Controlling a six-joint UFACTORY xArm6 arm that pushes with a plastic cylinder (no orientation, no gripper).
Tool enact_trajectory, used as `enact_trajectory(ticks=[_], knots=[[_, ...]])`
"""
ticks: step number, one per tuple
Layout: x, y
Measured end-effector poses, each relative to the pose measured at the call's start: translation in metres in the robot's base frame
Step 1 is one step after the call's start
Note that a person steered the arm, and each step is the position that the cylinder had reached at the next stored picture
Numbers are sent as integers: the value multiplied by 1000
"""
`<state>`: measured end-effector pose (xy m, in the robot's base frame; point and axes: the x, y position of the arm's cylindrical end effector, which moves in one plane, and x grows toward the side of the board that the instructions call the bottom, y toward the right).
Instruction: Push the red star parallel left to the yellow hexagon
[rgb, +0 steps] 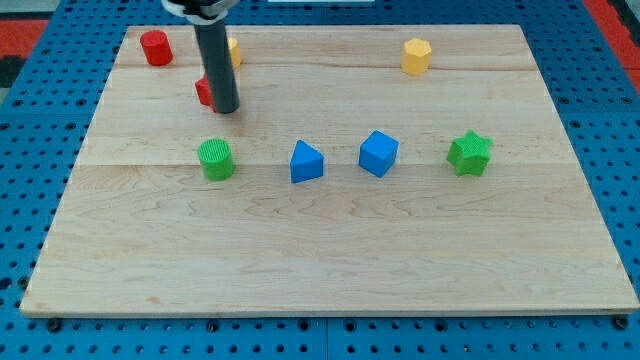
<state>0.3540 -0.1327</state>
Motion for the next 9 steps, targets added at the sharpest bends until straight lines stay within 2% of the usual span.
enact_trajectory(ticks=[1,2,4,5,6,7,8,9], knots=[[-1,-53],[-12,-64],[-24,81],[-7,37],[-29,-9],[-48,20],[-78,107],[-86,140]])
